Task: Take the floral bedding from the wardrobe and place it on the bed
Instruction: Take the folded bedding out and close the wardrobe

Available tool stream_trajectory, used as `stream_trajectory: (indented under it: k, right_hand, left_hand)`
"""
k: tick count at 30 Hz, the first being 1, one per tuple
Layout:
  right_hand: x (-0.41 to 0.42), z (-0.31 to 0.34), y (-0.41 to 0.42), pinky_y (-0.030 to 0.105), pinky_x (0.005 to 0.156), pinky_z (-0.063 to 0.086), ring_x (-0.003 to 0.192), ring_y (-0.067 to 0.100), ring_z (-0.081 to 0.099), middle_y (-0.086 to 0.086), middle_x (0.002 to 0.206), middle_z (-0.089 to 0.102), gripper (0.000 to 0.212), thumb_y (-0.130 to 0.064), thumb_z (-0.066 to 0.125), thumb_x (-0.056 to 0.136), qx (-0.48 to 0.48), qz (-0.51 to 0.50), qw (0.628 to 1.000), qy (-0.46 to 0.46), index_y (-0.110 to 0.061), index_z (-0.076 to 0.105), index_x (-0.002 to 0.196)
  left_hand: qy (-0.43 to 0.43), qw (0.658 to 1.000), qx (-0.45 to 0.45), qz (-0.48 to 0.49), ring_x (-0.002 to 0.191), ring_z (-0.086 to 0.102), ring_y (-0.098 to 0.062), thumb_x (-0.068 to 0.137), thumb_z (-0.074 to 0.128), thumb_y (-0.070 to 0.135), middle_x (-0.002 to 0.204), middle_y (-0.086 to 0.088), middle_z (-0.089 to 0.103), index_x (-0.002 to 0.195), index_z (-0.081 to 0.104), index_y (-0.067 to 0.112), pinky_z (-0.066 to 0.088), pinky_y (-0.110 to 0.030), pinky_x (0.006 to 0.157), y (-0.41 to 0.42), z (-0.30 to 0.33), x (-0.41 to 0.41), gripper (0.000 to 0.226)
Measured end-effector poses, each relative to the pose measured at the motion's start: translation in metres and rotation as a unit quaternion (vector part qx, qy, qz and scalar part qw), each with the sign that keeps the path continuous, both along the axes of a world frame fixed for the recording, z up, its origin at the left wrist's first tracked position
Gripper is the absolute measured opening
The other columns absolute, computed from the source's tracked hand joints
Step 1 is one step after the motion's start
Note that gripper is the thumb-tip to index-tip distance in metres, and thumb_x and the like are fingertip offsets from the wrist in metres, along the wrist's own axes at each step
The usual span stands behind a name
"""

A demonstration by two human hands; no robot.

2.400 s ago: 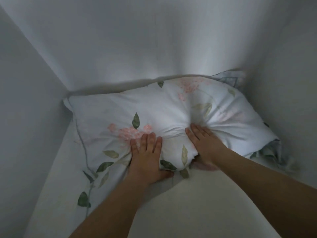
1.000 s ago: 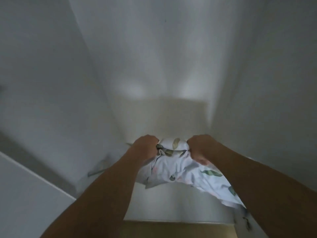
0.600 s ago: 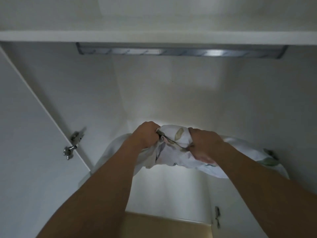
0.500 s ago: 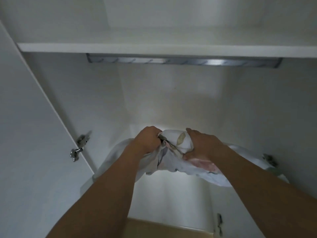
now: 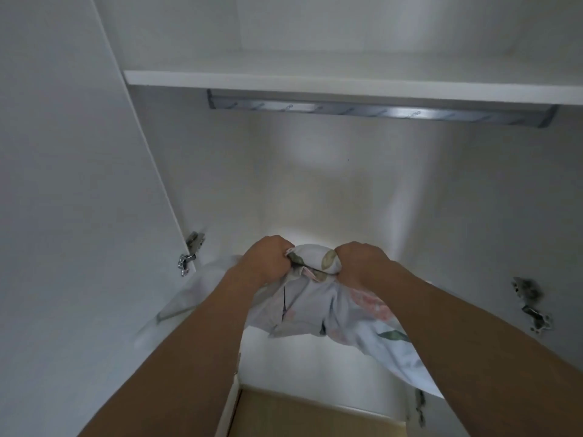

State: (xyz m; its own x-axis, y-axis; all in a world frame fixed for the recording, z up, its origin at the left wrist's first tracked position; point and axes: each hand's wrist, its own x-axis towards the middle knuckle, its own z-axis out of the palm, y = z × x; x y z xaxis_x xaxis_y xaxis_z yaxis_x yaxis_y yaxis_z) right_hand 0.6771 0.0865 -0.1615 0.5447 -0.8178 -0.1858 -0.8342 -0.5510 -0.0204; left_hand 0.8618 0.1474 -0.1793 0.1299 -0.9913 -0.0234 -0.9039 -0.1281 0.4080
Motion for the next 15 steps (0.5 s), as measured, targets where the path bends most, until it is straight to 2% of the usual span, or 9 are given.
stream_trajectory:
  k: [4, 7, 10, 12, 15]
  right_hand:
    - [0.018, 0.000, 0.028, 0.028, 0.072, 0.044, 0.098, 0.024, 0.063, 0.004, 0.110, 0.063, 0.032, -0.025, 0.059, 0.083, 0.011, 0.040, 0.999, 0.020, -0.016, 0.060, 0.113]
    - [0.026, 0.000, 0.053, 0.028, 0.072, 0.043, 0.099, 0.023, 0.063, 0.005, 0.112, 0.063, 0.031, -0.024, 0.058, 0.084, 0.012, 0.072, 0.997, 0.024, -0.015, 0.059, 0.113]
    - [0.028, 0.000, 0.075, 0.029, 0.076, 0.046, 0.102, 0.024, 0.063, 0.006, 0.116, 0.062, 0.035, -0.026, 0.058, 0.084, 0.022, 0.098, 0.995, 0.028, -0.014, 0.058, 0.117]
    - [0.029, 0.001, 0.088, 0.031, 0.082, 0.049, 0.105, 0.025, 0.062, 0.007, 0.120, 0.061, 0.041, -0.028, 0.060, 0.083, 0.035, 0.117, 0.992, 0.031, -0.013, 0.056, 0.121]
    - [0.034, 0.002, 0.109, 0.031, 0.089, 0.050, 0.108, 0.026, 0.061, 0.009, 0.125, 0.060, 0.047, -0.030, 0.061, 0.084, 0.054, 0.142, 0.987, 0.045, -0.011, 0.054, 0.127]
  left_hand:
    - [-0.004, 0.998, 0.001, 0.057, 0.065, 0.057, -0.022, 0.083, 0.056, 0.011, 0.063, -0.002, 0.057, 0.053, 0.047, 0.019, 0.038, -0.024, 0.057, 0.041, -0.007, 0.013, 0.032]
    - [-0.011, 0.993, -0.007, 0.114, 0.069, 0.058, -0.022, 0.083, 0.055, 0.016, 0.067, -0.001, 0.059, 0.056, 0.050, 0.020, 0.038, -0.025, 0.058, 0.080, -0.007, 0.019, 0.028]
    - [-0.005, 0.982, -0.039, 0.187, 0.077, 0.062, -0.025, 0.087, 0.054, 0.022, 0.078, -0.005, 0.066, 0.072, 0.062, 0.013, 0.048, -0.030, 0.066, 0.124, -0.005, 0.022, 0.019]
    - [-0.004, 0.966, -0.060, 0.253, 0.082, 0.063, -0.028, 0.090, 0.053, 0.023, 0.083, -0.007, 0.067, 0.080, 0.064, 0.011, 0.049, -0.032, 0.070, 0.155, -0.004, 0.022, 0.020]
    - [0.012, 0.920, -0.116, 0.374, 0.103, 0.063, -0.033, 0.095, 0.051, 0.023, 0.105, -0.013, 0.070, 0.106, 0.067, 0.010, 0.049, -0.035, 0.085, 0.208, -0.004, 0.018, 0.023]
